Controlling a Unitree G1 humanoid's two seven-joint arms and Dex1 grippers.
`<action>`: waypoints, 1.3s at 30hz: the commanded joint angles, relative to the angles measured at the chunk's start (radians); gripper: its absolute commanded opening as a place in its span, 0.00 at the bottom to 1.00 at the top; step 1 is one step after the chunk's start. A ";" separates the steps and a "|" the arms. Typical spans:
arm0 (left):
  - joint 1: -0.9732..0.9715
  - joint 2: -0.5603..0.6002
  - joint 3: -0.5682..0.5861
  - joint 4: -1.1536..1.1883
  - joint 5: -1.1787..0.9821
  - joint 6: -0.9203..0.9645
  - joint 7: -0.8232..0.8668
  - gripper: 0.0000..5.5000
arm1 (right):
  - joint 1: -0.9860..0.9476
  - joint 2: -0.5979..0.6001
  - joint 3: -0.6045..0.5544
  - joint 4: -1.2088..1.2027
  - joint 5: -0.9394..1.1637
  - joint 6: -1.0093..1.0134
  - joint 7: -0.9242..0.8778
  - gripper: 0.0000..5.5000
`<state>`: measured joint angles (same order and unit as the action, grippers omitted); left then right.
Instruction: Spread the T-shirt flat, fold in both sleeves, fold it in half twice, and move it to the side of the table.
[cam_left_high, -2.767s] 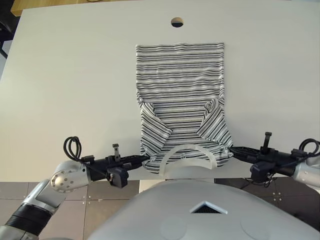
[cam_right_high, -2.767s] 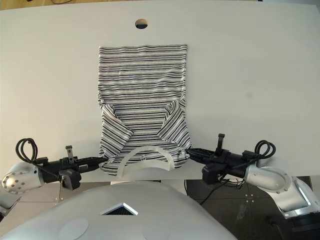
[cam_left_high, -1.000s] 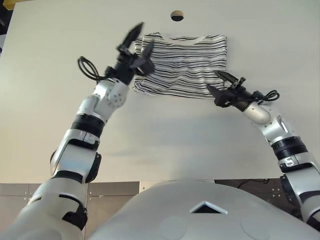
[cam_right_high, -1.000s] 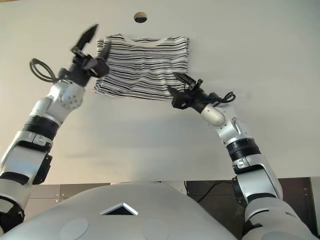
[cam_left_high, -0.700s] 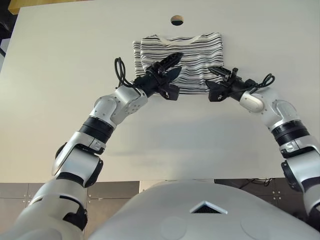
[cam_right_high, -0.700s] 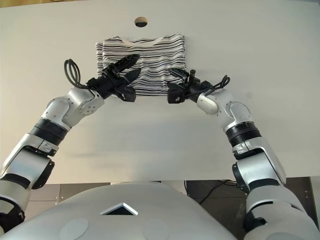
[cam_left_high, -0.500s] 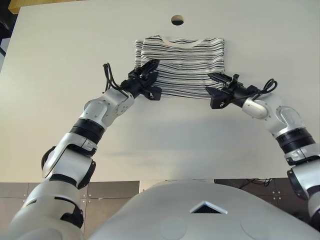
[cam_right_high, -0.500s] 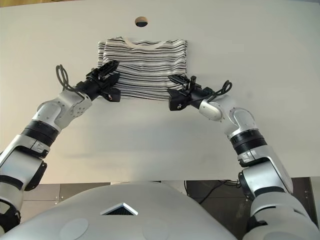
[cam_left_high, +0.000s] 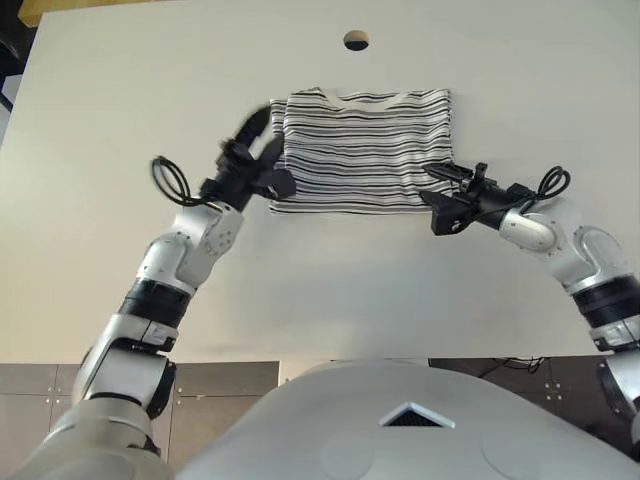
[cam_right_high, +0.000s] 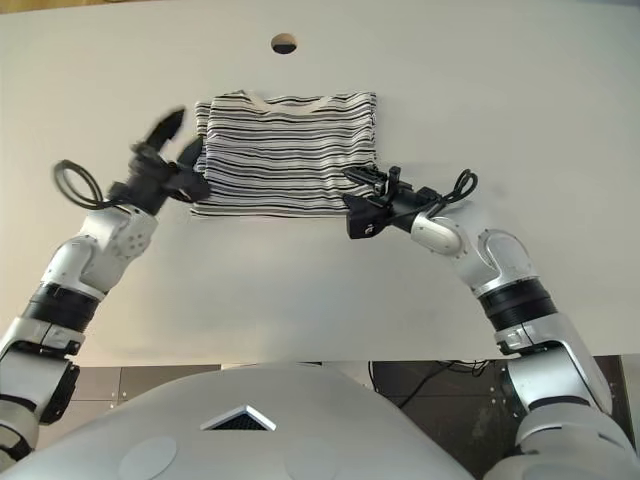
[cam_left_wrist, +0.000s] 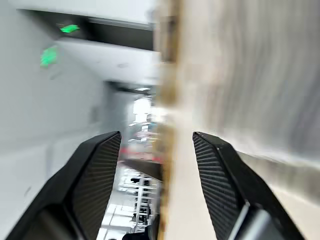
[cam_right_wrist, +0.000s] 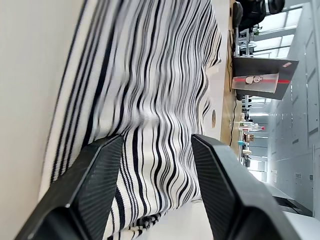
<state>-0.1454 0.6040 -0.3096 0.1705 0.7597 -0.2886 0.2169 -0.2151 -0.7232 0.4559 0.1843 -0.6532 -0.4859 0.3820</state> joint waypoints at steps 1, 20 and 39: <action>0.056 -0.047 0.146 -0.173 -0.123 0.012 0.040 0.48 | 0.088 -0.052 -0.002 -0.079 0.014 0.012 0.081 0.46; 0.098 -0.125 0.367 -0.069 -0.215 0.013 0.127 0.48 | 0.133 0.384 0.374 -0.395 -0.051 0.035 0.295 0.46; -0.075 -0.189 0.278 0.203 -0.217 -0.088 0.149 0.48 | -0.377 0.359 0.189 0.688 -0.133 0.027 -0.175 0.46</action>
<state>-0.1943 0.4170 -0.0121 0.3377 0.5373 -0.3644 0.3602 -0.6238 -0.3197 0.6312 0.7420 -0.7455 -0.4684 0.2259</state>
